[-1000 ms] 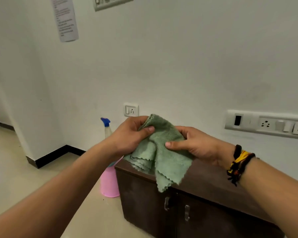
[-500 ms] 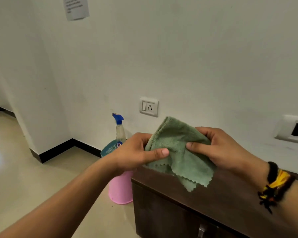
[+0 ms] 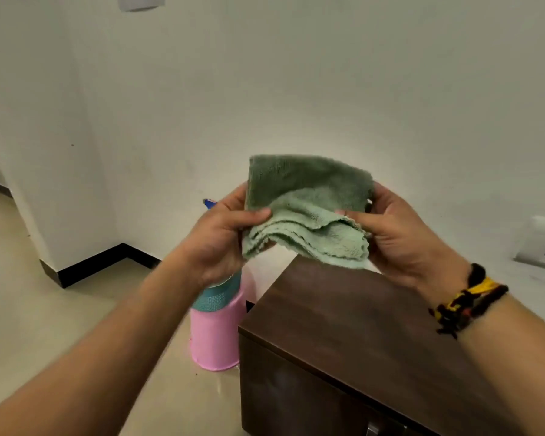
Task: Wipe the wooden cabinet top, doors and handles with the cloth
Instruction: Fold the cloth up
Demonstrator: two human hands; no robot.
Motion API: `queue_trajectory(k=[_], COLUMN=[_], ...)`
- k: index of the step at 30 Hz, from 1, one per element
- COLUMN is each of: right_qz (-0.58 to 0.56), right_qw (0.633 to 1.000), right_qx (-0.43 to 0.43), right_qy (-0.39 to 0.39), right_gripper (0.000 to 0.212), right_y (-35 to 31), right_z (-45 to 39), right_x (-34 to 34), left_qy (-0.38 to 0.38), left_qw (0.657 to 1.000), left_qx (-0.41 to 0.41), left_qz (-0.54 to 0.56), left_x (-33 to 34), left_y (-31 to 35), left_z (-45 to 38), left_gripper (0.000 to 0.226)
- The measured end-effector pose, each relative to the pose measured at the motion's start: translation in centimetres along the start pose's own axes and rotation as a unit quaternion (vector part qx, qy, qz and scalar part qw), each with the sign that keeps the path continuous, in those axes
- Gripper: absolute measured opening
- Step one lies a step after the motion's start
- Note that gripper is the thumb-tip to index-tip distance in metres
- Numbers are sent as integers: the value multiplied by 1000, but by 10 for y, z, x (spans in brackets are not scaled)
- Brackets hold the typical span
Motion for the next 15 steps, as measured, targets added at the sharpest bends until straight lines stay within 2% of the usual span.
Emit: queue_trajectory(k=[2, 3, 5, 7, 8, 10, 13, 15], right_qz=[10, 28, 79, 117, 124, 109, 38, 31], right_qw=[998, 997, 994, 991, 990, 992, 992, 990], right_qx=[-57, -62, -59, -43, -26, 25, 110, 126], right_qy=[-37, -47, -49, -53, -56, -65, -39, -47], right_gripper=[35, 44, 64, 67, 65, 58, 40, 37], right_y=[-6, 0, 20, 41, 51, 70, 96, 112], right_z=[-6, -7, -9, -12, -14, -20, -30, -38], right_x=[4, 3, -2, -9, -11, -13, -10, -7], left_qy=[-46, -69, -157, -224, -208, -100, 11, 71], left_qw=[998, 996, 986, 969, 971, 980, 961, 941], left_qx=[40, 34, -29, -98, -103, -60, -17, 9], left_qz=[-22, -36, -42, -29, -50, -160, -276, -332], left_x=[-2, -9, -27, -45, -54, -69, -88, -99], left_y=[19, 19, 5, -12, -20, -31, -36, -26], left_z=[-1, -2, -1, -2, -6, -18, -31, -39], left_gripper=[37, 35, 37, 40, 35, 35, 59, 66])
Point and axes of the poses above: each hand's wrist, its own z-axis away from the middle knuckle, its own x-axis out of the palm, y = z × x, the point moved 3 cm from there along -z, towards the middle knuckle, and after that the axes turned 15 degrees about y, right-handed, at the moved point
